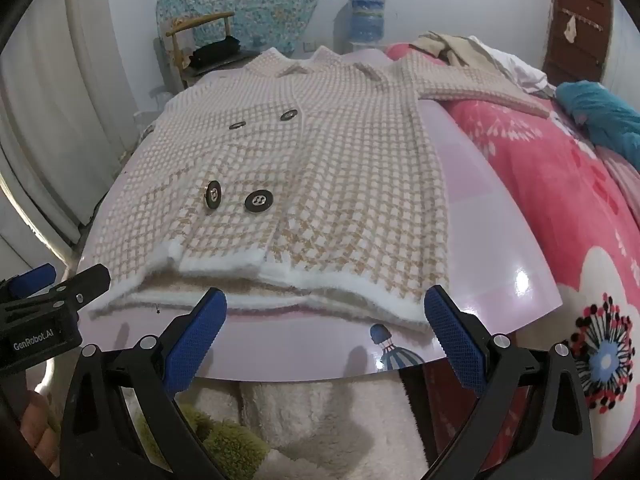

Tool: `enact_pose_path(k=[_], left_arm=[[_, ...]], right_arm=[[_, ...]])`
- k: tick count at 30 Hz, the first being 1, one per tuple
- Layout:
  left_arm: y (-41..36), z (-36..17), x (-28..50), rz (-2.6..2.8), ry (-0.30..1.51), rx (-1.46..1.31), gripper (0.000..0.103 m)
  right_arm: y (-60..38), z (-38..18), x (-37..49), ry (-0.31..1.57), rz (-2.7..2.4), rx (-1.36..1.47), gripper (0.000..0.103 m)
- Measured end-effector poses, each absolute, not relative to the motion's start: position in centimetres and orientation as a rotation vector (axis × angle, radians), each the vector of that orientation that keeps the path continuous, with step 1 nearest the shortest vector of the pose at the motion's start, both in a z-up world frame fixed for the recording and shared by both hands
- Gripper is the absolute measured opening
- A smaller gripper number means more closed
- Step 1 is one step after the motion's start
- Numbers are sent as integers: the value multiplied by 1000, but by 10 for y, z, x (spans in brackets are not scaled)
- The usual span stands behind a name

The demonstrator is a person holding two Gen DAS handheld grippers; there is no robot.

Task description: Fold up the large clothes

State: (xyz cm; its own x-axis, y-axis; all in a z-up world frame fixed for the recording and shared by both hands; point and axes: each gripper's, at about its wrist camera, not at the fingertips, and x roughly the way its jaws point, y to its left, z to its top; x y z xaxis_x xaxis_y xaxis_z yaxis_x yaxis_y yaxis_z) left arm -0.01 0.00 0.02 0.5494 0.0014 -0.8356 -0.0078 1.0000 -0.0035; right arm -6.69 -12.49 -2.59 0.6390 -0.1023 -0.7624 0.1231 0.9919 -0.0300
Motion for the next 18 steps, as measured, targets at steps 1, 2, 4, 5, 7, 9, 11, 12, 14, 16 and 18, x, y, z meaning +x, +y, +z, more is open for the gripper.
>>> enact_pose_path(k=[1, 2, 4, 5, 7, 9, 11, 12, 14, 16, 18], left_arm=[[0, 0, 0, 6, 990, -8, 98], [0, 0, 0, 7, 990, -8, 98], [0, 1, 0, 6, 990, -10, 98], [1, 1, -1, 8, 989, -11, 98], [0, 2, -1, 12, 988, -11, 98], [0, 2, -2, 16, 987, -10, 98], [-3, 3, -4, 4, 991, -12, 98], [-4, 4, -5, 5, 991, -12, 98], [-4, 4, -5, 6, 991, -12, 98], [-2, 3, -3, 3, 992, -11, 98], [-2, 4, -4, 5, 991, -11, 98]], right_arm=[[-125, -26, -67, 867, -129, 24, 95], [-125, -25, -67, 866, -129, 22, 95], [-124, -25, -67, 865, -130, 23, 95], [-124, -25, -67, 864, -131, 23, 95], [-124, -25, -67, 861, -131, 24, 95], [-123, -25, -67, 859, -132, 22, 95], [-122, -26, -68, 858, -130, 22, 95], [-122, -26, -69, 857, -130, 21, 95], [-122, -29, -64, 867, -127, 22, 95], [-121, -30, -64, 865, -127, 22, 95], [-122, -31, -66, 863, -126, 23, 95]])
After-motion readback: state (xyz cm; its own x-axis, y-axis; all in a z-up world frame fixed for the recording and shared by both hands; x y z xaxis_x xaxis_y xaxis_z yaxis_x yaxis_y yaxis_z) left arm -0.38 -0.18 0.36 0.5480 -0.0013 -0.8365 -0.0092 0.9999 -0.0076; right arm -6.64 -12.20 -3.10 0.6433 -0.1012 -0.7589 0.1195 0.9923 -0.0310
